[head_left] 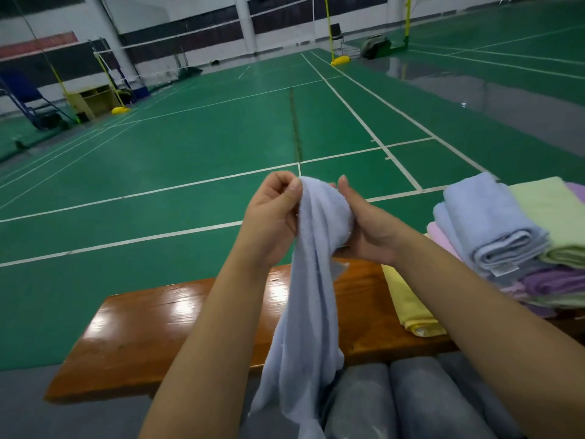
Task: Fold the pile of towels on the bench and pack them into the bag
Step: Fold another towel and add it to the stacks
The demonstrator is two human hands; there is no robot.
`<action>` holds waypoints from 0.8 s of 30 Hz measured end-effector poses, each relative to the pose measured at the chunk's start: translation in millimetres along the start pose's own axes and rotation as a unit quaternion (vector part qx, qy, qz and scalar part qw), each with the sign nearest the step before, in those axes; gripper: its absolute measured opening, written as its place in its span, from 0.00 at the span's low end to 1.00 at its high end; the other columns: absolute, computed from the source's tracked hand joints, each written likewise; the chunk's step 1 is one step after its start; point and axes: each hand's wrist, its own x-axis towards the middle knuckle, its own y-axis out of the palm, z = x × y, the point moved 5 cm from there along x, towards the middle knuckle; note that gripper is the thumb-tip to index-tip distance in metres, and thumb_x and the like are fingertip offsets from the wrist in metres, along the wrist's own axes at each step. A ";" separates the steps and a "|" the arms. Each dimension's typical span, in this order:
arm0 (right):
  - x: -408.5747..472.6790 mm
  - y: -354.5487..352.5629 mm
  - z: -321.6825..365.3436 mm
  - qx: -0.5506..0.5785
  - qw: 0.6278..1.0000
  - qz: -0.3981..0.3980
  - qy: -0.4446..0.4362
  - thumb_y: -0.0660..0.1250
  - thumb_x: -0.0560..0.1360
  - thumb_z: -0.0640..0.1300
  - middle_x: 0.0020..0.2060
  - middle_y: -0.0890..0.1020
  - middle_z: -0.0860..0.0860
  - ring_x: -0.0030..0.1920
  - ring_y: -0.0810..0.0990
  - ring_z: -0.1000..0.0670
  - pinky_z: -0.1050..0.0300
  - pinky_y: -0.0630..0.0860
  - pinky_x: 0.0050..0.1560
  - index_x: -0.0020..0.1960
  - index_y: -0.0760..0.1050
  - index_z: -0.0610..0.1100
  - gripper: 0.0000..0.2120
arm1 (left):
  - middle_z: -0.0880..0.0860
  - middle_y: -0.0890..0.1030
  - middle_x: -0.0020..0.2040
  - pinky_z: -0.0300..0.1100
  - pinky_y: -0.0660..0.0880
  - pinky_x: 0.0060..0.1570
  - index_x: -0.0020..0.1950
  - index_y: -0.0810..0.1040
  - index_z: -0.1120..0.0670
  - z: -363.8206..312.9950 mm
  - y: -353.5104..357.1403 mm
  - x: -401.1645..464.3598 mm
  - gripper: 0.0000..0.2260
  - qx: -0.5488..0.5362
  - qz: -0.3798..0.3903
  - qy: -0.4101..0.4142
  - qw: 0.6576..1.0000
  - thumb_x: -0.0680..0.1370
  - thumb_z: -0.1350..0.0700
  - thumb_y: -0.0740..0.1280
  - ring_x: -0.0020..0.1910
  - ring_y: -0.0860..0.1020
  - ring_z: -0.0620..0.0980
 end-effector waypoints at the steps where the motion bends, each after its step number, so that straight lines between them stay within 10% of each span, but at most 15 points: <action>1: 2.6 0.4 2.4 0.014 1.000 -0.007 -0.021 0.63 0.70 0.63 0.48 0.83 0.44 0.49 0.80 0.45 0.51 0.76 0.52 0.56 0.77 0.42 0.27 | 0.54 0.75 0.38 0.40 0.73 0.40 0.43 0.70 0.56 5.4 -0.9 -4.1 0.08 0.028 -0.005 -0.006 1.000 0.81 0.65 0.59 0.40 0.75 0.52; 4: 1.7 -6.5 14.4 -0.026 0.989 -0.093 -0.108 0.66 0.76 0.41 0.36 0.80 0.46 0.37 0.76 0.49 0.61 0.76 0.35 0.44 0.76 0.40 0.04 | 0.51 0.71 0.36 0.38 0.67 0.38 0.42 0.70 0.56 15.4 -10.6 -14.6 0.07 0.100 -0.013 -0.008 0.995 0.79 0.64 0.61 0.36 0.69 0.46; 10: -5.0 -3.4 5.7 -0.248 0.968 -0.030 -0.013 0.65 0.69 0.60 0.42 0.83 0.47 0.41 0.80 0.51 0.58 0.78 0.43 0.50 0.80 0.39 0.25 | 0.51 0.73 0.38 0.37 0.70 0.39 0.44 0.70 0.56 11.8 -31.7 -23.2 0.04 0.084 -0.030 0.010 0.996 0.77 0.62 0.63 0.36 0.70 0.47; 18: -9.6 -1.9 13.2 -0.307 0.950 0.017 -0.054 0.68 0.75 0.38 0.39 0.78 0.47 0.41 0.77 0.50 0.58 0.75 0.39 0.47 0.78 0.40 0.02 | 0.48 0.79 0.39 0.39 0.72 0.43 0.45 0.70 0.57 7.9 -45.3 -22.8 0.02 0.073 0.008 0.013 0.997 0.74 0.60 0.63 0.42 0.75 0.49; 24: -11.1 3.7 29.0 -0.213 0.959 -0.023 -0.186 0.68 0.73 0.33 0.39 0.79 0.48 0.42 0.77 0.50 0.56 0.75 0.42 0.45 0.75 0.42 0.06 | 0.47 0.80 0.42 0.38 0.74 0.46 0.44 0.70 0.58 16.8 -50.1 -26.9 0.02 0.079 0.028 0.014 0.996 0.74 0.61 0.62 0.43 0.77 0.45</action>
